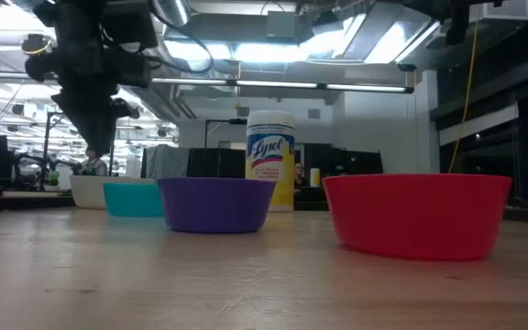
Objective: Nest bowls inside each other
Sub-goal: Stack the light blue bowl on top of the white bowl
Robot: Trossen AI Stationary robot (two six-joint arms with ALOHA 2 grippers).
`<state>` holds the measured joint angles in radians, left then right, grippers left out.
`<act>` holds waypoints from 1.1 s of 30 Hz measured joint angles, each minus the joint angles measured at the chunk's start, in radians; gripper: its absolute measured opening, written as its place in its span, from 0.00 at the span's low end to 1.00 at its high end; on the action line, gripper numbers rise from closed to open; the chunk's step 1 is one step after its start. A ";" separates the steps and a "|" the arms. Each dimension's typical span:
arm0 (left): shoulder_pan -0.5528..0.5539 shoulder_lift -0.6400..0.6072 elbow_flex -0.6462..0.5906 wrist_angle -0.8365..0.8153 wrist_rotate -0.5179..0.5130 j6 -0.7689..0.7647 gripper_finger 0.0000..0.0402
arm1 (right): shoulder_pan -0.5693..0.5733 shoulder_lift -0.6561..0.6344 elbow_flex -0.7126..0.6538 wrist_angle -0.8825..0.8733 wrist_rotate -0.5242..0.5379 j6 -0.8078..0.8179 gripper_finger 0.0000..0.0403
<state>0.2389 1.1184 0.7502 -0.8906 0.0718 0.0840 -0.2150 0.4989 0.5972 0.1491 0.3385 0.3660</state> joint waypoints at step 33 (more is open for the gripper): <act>0.100 0.296 0.001 0.193 0.078 0.259 0.42 | 0.000 0.004 0.000 0.022 -0.017 0.004 0.33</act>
<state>0.3393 1.4140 0.7509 -0.6977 0.1494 0.3432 -0.2152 0.5030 0.5972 0.1715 0.3210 0.3698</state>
